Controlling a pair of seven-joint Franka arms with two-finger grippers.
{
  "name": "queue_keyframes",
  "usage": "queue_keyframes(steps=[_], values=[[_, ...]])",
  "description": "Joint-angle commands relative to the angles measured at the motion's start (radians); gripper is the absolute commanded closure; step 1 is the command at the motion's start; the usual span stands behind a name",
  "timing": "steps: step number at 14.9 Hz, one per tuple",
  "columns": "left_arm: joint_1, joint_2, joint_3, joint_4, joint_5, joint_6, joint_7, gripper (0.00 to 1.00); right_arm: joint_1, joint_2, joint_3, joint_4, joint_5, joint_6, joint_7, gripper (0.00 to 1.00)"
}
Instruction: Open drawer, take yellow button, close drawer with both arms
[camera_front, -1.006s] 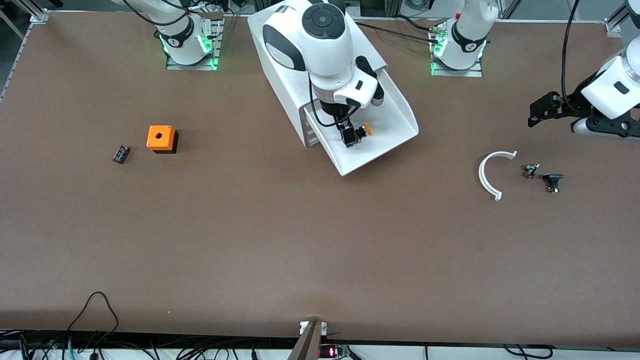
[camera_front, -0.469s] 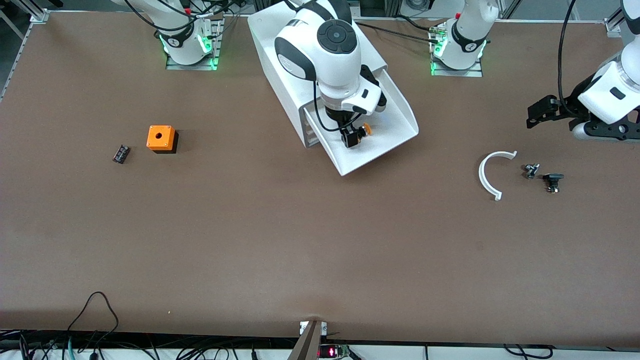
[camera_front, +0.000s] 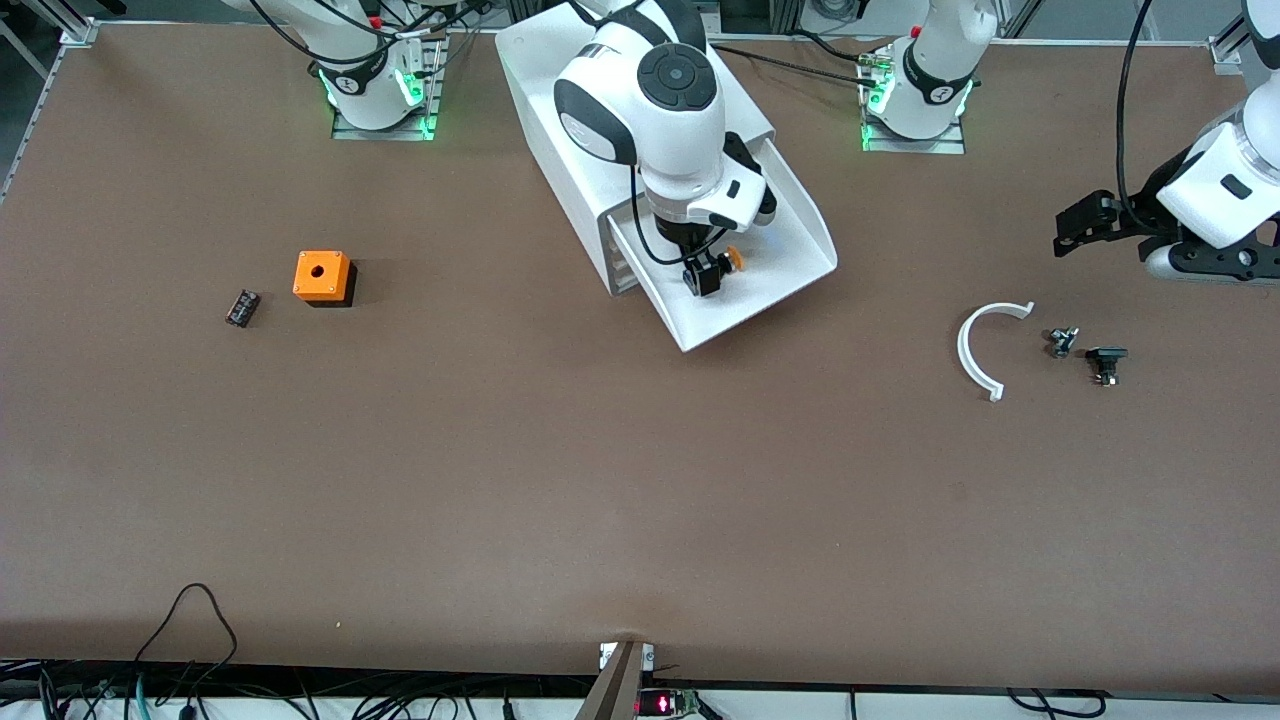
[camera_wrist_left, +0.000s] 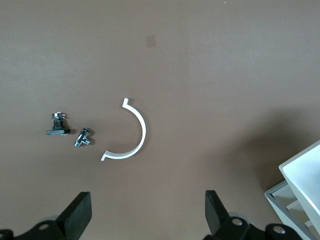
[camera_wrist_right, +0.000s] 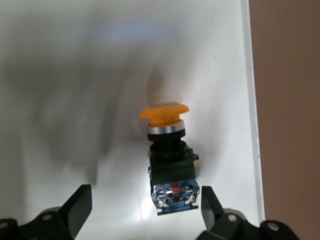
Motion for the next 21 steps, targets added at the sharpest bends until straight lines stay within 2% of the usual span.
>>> queue_keyframes(steps=[1,3,4,6,8,11,14,17,21], values=[[-0.010,0.003,0.006,0.019,0.026,-0.019,-0.012,0.00,0.015,0.029,-0.008,0.032,-0.015,0.012,-0.007,0.04],[-0.010,0.002,0.006,0.019,0.026,-0.019,-0.012,0.00,0.017,0.033,-0.008,0.030,-0.015,0.023,-0.007,0.05],[-0.010,0.002,0.006,0.019,0.026,-0.019,-0.012,0.00,0.022,0.034,-0.009,0.030,-0.015,0.029,-0.008,0.10],[-0.010,0.003,0.006,0.019,0.024,-0.019,-0.012,0.00,0.026,0.036,-0.014,0.030,-0.015,0.031,-0.011,0.23],[-0.010,0.003,0.006,0.020,0.024,-0.019,-0.013,0.00,0.031,0.036,-0.014,0.029,-0.015,0.031,-0.008,0.40],[-0.012,0.003,0.006,0.020,0.024,-0.019,-0.016,0.00,0.032,0.033,-0.015,0.029,-0.015,0.031,-0.007,0.57],[-0.010,0.005,0.006,0.019,0.024,-0.019,-0.016,0.00,0.034,0.022,-0.018,0.030,-0.015,0.031,-0.001,0.70],[-0.012,0.005,0.006,0.020,0.024,-0.019,-0.015,0.00,0.034,-0.012,-0.028,0.032,-0.015,0.029,0.018,0.75],[-0.012,0.015,0.006,0.013,0.052,-0.001,-0.016,0.00,0.028,-0.067,-0.061,0.013,-0.010,0.032,0.117,0.75]])
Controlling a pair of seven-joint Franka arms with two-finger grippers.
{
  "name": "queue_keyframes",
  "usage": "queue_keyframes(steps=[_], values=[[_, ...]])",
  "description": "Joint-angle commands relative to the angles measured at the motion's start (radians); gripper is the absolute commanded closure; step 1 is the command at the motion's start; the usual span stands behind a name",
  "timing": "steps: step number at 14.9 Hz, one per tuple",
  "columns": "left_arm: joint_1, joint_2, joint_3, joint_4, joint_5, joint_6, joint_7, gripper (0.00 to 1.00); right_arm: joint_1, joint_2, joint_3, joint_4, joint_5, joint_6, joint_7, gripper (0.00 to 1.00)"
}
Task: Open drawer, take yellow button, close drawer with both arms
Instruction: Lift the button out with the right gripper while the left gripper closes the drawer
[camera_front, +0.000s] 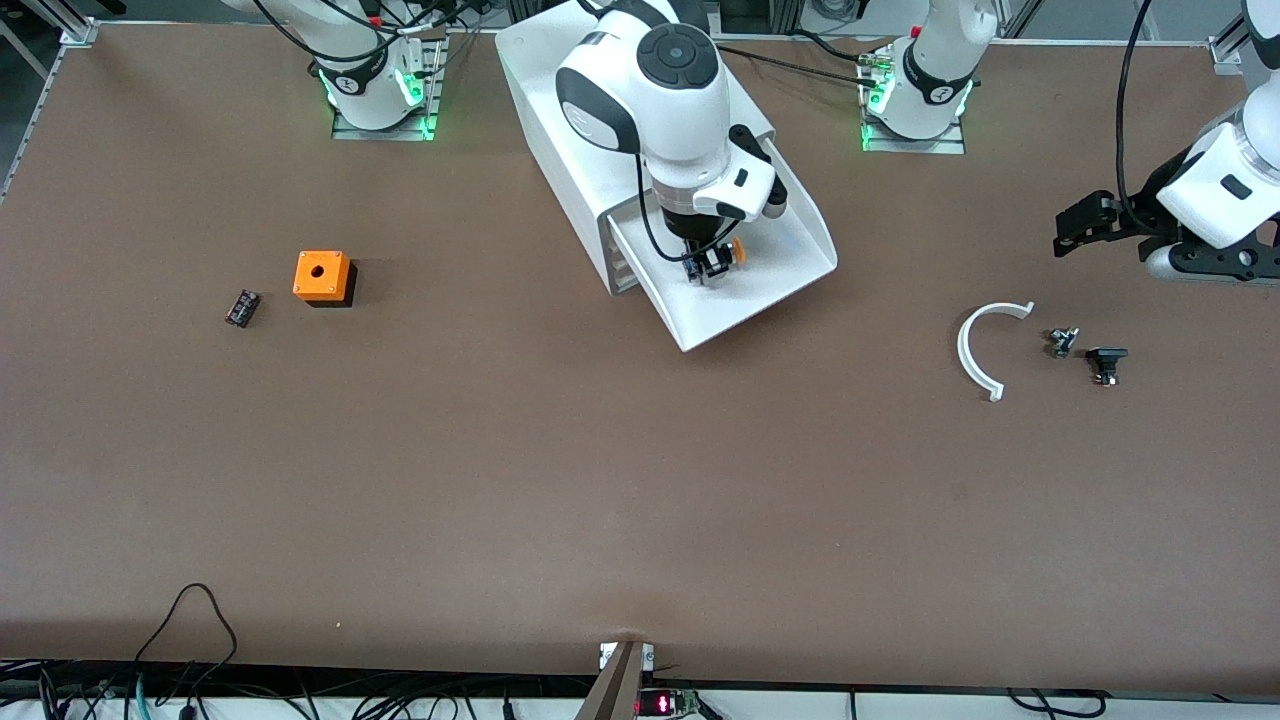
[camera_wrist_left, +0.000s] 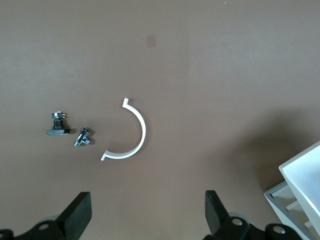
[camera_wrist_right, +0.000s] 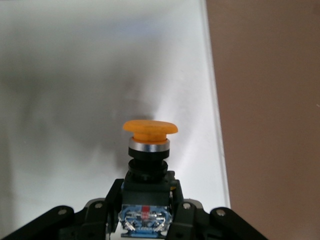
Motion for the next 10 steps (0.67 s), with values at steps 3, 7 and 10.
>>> queue_keyframes(steps=[3,7,10], values=[[-0.019,0.046,0.004,0.011,0.040,0.008,-0.021,0.00,-0.005,-0.103,-0.060,-0.068,-0.008,0.054,0.209,0.75],[-0.067,0.135,-0.034,0.001,0.034,0.143,-0.191,0.00,-0.100,-0.154,-0.086,-0.134,-0.004,0.089,0.375,0.75],[-0.077,0.166,-0.092,-0.093,0.028,0.307,-0.327,0.00,-0.200,-0.162,-0.089,-0.190,-0.005,0.123,0.447,0.74]])
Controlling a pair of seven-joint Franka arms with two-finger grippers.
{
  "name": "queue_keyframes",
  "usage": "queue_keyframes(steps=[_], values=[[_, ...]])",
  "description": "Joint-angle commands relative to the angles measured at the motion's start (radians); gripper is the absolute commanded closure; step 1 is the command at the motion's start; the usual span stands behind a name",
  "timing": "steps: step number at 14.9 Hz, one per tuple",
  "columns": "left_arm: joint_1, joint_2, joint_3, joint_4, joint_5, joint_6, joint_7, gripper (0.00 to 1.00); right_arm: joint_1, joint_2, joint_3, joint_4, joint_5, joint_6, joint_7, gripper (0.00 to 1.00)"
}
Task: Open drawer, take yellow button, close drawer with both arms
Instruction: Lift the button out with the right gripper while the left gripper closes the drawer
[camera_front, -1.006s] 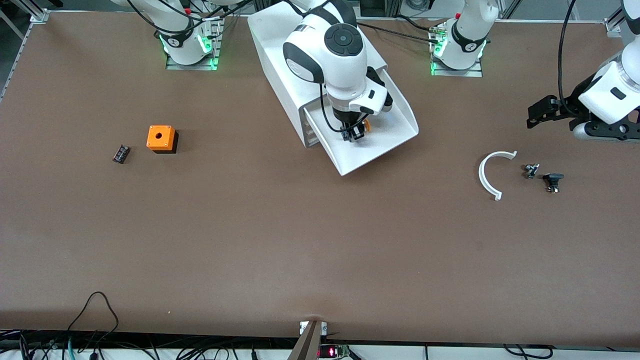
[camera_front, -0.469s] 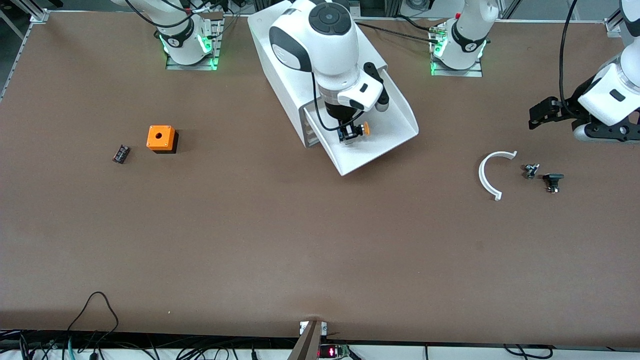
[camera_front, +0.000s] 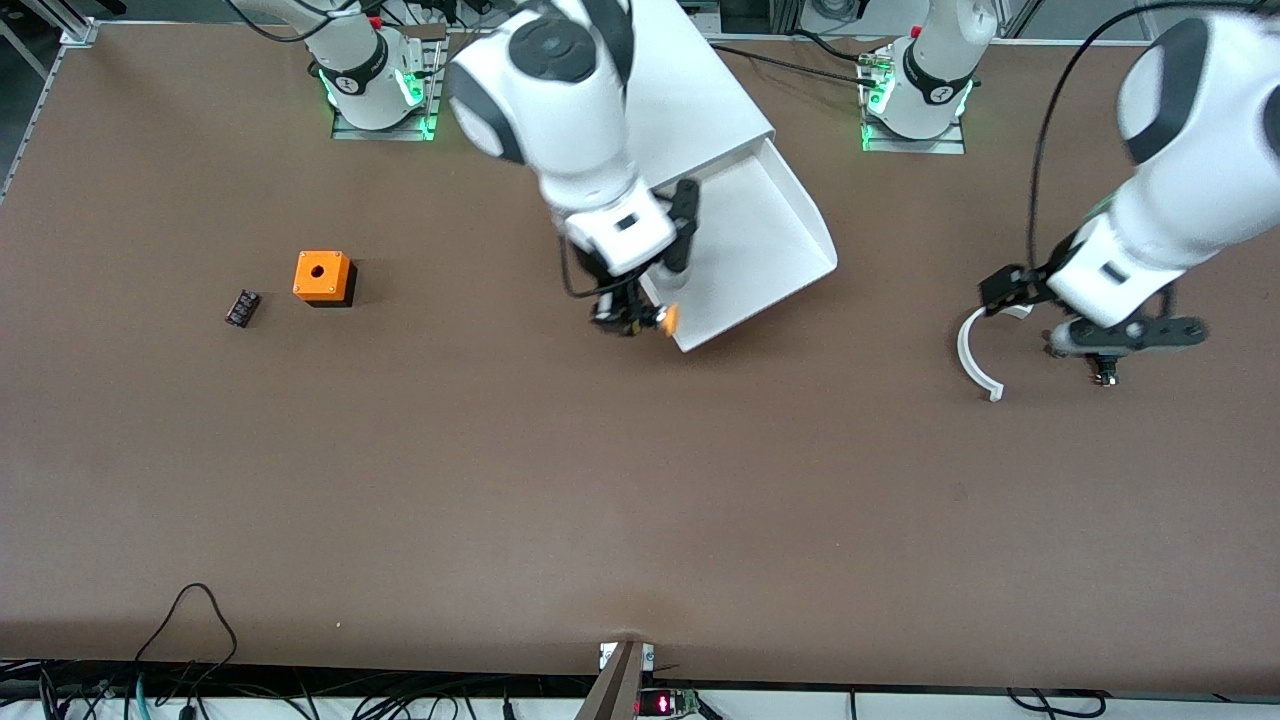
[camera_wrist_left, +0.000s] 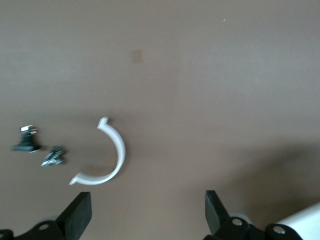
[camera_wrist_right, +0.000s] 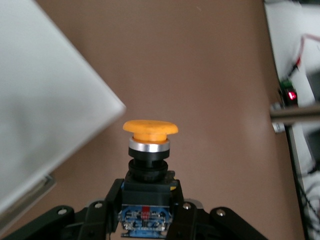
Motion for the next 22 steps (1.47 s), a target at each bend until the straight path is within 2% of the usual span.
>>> queue_keyframes(steps=[1,3,5,7,9,11,15,16,19,22], values=[[-0.015,0.021,-0.052,-0.081,0.008,0.128,-0.154,0.00,-0.099,-0.039,0.000,-0.101,-0.004,0.068,0.069,0.74],[-0.022,0.052,-0.110,-0.117,0.008,0.214,-0.283,0.00,-0.151,-0.045,-0.027,-0.128,-0.004,0.071,0.095,0.74],[-0.051,0.080,-0.127,-0.178,0.008,0.340,-0.375,0.00,-0.180,-0.075,-0.075,-0.203,-0.001,0.071,0.190,0.74],[-0.064,0.075,-0.173,-0.296,0.008,0.495,-0.464,0.00,-0.192,-0.097,-0.113,-0.288,-0.001,0.071,0.336,0.74],[-0.067,0.078,-0.219,-0.344,0.008,0.572,-0.578,0.00,-0.217,-0.108,-0.130,-0.366,-0.001,0.076,0.546,0.72],[-0.085,0.081,-0.260,-0.351,0.008,0.574,-0.645,0.00,-0.252,-0.131,-0.133,-0.456,0.001,0.071,0.709,0.71],[-0.084,0.072,-0.366,-0.387,0.003,0.560,-0.690,0.00,-0.323,-0.143,-0.151,-0.584,-0.002,0.111,0.721,0.65],[-0.082,0.061,-0.401,-0.413,-0.032,0.560,-0.713,0.00,-0.344,-0.143,-0.152,-0.608,-0.007,0.125,0.721,0.65],[-0.074,0.040,-0.496,-0.447,-0.162,0.534,-0.796,0.00,-0.393,-0.161,-0.155,-0.760,-0.005,0.293,0.664,0.65],[-0.074,0.029,-0.562,-0.453,-0.166,0.489,-0.819,0.00,-0.453,-0.129,-0.158,-0.877,-0.007,0.520,0.569,0.65]])
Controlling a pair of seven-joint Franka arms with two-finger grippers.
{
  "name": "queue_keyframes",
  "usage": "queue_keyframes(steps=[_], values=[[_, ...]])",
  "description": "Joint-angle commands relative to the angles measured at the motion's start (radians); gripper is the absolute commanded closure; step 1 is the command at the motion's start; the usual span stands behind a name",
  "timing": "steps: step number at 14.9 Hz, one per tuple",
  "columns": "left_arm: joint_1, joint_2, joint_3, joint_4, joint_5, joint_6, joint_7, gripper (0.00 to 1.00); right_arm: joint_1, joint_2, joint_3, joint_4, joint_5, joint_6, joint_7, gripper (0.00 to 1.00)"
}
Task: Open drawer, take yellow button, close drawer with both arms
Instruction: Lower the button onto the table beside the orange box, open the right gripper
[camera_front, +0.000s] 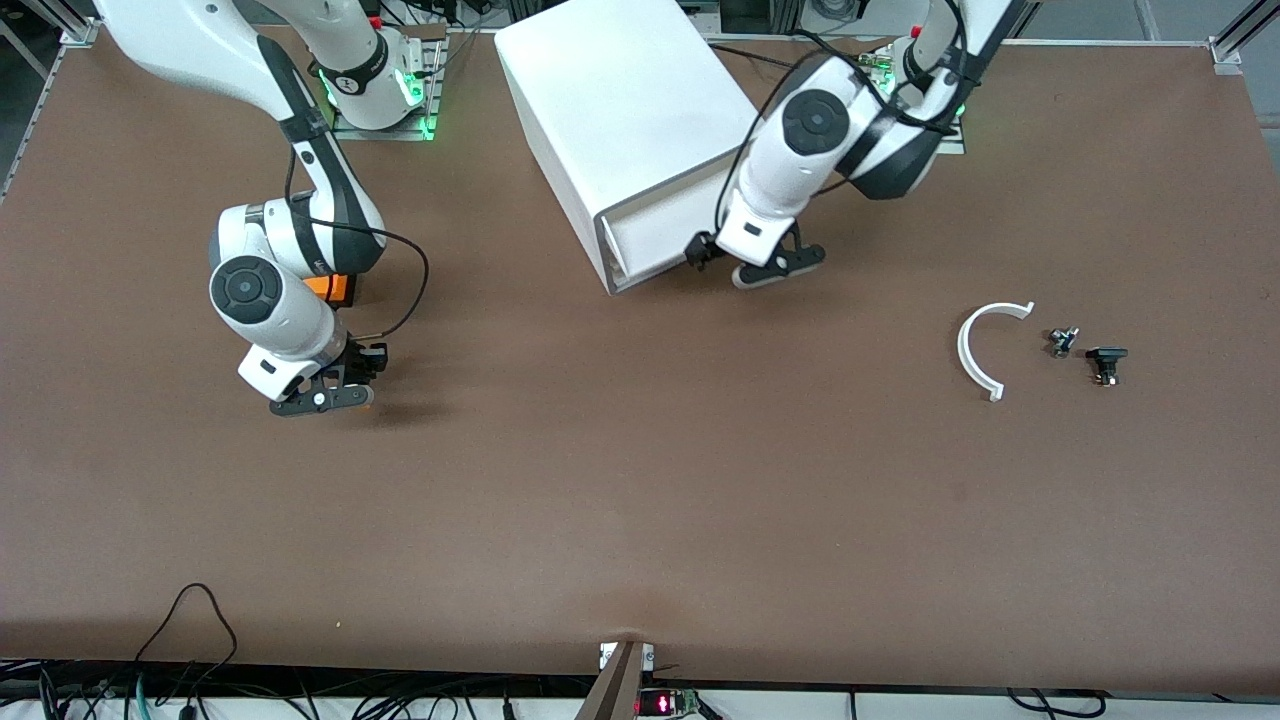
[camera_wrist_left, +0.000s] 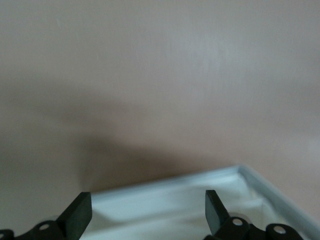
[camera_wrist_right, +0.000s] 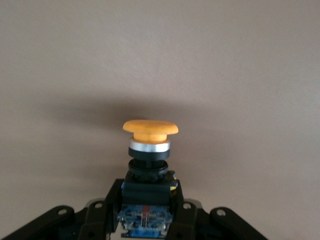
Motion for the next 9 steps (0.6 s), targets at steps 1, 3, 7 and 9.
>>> queue_keyframes(steps=[1,3,7,9], values=[[0.007,-0.031,-0.057,-0.041,-0.023,-0.031,-0.024,0.00,-0.066,-0.009,0.000,-0.128,-0.008,0.184,-0.113,0.65],[0.007,-0.033,-0.080,-0.044,-0.023,-0.044,-0.010,0.00,-0.091,0.002,-0.004,-0.139,-0.006,0.225,-0.156,0.59],[0.007,-0.034,-0.120,-0.052,-0.023,-0.044,-0.022,0.00,-0.091,-0.031,0.000,-0.085,0.003,0.147,-0.069,0.00],[0.007,-0.036,-0.120,-0.052,-0.023,-0.044,-0.022,0.00,-0.091,-0.041,0.008,-0.009,0.049,0.033,-0.056,0.00]])
